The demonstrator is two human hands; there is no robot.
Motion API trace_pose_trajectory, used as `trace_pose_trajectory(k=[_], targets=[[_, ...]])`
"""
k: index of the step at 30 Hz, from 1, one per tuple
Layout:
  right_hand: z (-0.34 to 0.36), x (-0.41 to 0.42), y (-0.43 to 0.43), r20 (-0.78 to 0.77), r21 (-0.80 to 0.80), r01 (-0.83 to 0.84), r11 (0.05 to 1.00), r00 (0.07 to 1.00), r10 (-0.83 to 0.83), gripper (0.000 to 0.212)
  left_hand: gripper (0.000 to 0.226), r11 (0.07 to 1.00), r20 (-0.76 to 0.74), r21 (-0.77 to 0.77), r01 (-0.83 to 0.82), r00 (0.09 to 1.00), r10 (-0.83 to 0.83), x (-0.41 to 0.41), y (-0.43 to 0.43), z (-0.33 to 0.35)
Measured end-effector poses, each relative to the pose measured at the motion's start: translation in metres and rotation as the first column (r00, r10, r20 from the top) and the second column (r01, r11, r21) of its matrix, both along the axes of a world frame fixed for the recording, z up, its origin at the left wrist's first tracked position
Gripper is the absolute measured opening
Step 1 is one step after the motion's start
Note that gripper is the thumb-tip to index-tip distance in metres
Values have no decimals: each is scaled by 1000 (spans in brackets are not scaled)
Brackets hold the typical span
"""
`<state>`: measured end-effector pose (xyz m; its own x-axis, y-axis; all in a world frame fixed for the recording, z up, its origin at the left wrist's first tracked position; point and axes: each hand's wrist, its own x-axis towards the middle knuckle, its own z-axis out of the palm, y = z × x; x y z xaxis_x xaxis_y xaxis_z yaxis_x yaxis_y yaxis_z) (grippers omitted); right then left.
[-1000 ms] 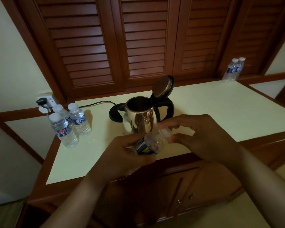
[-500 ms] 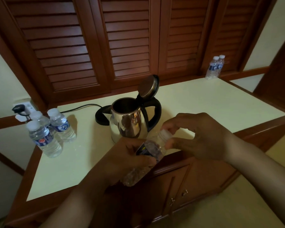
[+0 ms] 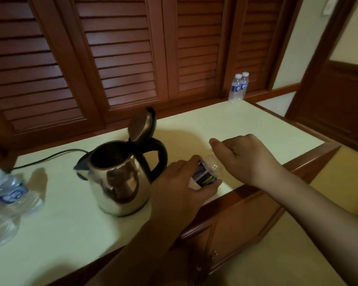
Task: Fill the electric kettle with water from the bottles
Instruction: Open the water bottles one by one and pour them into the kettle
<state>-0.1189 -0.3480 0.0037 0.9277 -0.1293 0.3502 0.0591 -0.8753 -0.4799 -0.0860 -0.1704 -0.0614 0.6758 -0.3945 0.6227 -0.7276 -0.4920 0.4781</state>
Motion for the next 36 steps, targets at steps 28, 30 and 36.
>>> trace_pose_trajectory(k=[28,30,36], targets=[[-2,154,-358,97,287,-320,903,947,305,24,42,980,-649,-158,119,736,-194,152,-322,6],[-2,161,-366,94,315,-321,893,947,307,25,46,980,-650,-152,129,734,-198,158,-333,6],[-3,175,-393,129,370,-376,850,926,354,30,34,959,-692,-158,237,666,-278,176,-348,4]])
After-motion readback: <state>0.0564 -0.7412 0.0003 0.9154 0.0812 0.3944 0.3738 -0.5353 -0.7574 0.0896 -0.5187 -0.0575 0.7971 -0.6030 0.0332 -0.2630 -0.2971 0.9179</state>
